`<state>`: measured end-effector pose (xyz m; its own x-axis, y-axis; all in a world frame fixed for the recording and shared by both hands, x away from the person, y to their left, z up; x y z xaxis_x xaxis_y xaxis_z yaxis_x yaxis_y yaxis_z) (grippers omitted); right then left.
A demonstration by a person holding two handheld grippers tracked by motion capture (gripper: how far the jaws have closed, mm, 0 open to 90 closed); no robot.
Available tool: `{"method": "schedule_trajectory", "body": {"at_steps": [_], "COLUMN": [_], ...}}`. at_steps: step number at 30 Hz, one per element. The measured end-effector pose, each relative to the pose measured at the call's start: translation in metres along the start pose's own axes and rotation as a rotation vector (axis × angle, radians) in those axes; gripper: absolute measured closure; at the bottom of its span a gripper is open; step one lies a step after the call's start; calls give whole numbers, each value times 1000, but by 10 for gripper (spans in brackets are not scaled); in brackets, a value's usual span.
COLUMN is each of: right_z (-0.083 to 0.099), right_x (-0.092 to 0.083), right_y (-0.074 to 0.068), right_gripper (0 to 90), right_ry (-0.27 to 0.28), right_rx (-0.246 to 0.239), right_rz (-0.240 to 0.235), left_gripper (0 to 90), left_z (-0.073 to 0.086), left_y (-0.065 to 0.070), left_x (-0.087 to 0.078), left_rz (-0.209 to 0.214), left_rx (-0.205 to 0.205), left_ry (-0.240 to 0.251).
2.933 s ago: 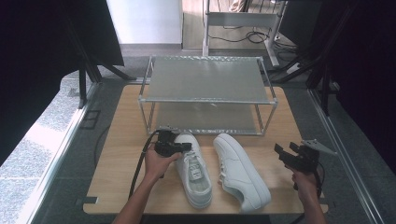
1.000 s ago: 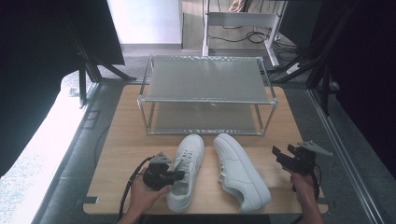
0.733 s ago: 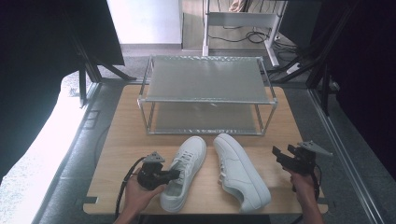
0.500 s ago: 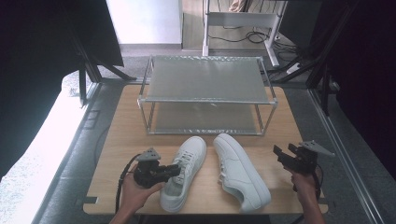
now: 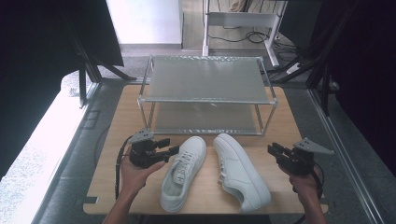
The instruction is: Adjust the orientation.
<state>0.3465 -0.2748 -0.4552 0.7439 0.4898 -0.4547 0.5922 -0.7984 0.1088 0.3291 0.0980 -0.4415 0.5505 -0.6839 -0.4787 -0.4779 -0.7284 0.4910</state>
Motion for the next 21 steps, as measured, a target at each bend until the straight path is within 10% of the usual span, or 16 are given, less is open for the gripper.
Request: {"method": "schedule_trajectory", "body": {"at_steps": [13,21], "right_z": [-8,-3], "right_x": [27,31], "right_y": [-79,-85], "right_gripper": [898,900], "right_ry": [-121,-137], "right_rx": [-233,-262], "right_rz": [-163,-151], "left_gripper": [435,434], "left_z": [17,17], "left_y": [-20,-25], "left_x": [3,-2], "left_rz": [-17,-19], "left_rx": [-52,-74], "left_ry": [-37,-29]}}
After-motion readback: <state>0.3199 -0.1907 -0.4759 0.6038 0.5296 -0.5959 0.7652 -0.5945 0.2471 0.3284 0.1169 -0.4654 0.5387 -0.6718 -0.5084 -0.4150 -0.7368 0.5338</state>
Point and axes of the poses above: each handheld gripper's, and its own axes: x roughly forward along the jaws, z roughly out of its underside, y roughly to its right, the point moved 8 cm from there along x, roughly forward along the jaws, and after that the axes turned 15 degrees about -x, right-handed, at the moved point
